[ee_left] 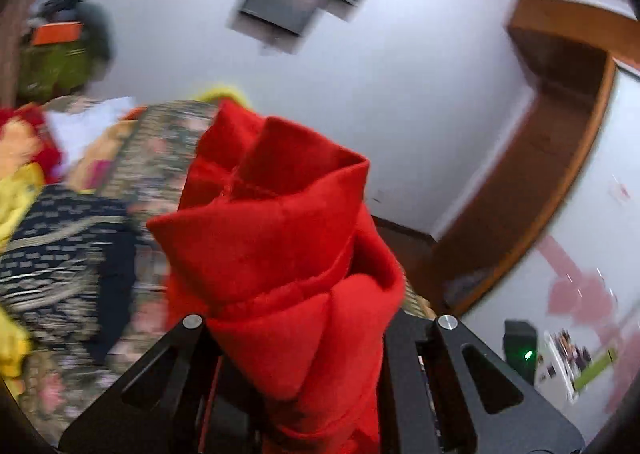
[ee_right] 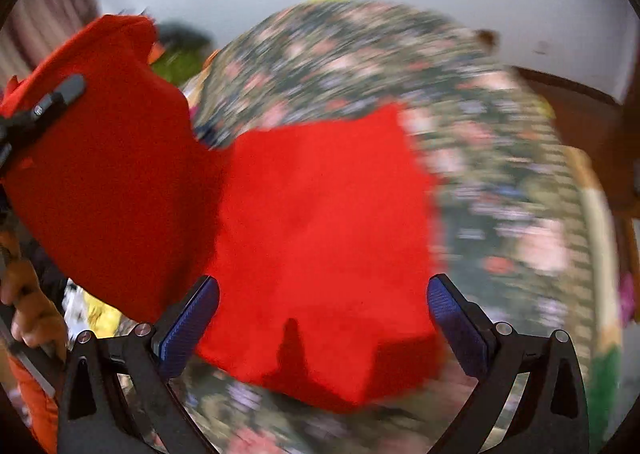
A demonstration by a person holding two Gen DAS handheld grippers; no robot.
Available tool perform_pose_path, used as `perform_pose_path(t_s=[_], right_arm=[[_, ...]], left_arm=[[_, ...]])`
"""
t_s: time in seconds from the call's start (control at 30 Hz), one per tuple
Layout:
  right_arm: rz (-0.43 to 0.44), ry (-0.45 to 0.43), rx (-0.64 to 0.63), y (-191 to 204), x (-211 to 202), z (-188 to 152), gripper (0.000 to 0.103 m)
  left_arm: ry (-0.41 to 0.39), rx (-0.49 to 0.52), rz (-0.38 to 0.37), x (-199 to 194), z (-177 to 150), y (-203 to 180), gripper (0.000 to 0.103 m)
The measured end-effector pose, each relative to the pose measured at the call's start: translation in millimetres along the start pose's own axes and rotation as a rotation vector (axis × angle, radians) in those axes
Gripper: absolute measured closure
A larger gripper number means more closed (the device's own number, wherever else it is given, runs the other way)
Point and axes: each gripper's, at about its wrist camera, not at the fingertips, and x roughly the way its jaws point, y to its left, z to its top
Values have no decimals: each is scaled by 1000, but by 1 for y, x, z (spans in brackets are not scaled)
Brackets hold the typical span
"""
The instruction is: Fold large clothes
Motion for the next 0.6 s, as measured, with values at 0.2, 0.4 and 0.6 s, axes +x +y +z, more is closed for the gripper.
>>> perform_pose_path(t_s=[0.2,0.4,0.6], right_arm=[[-68,-50,124,-70,-53,-32,0],[-81,-27,194,-102,-70,-67,0],[-66,-31,172,-96,-70,-69,0]], left_arm=[[253,143,-107,79,-66,-85,93],[629,222,-42,138,-156,-88,91],[649,258,-159,86,-145,-82,46]])
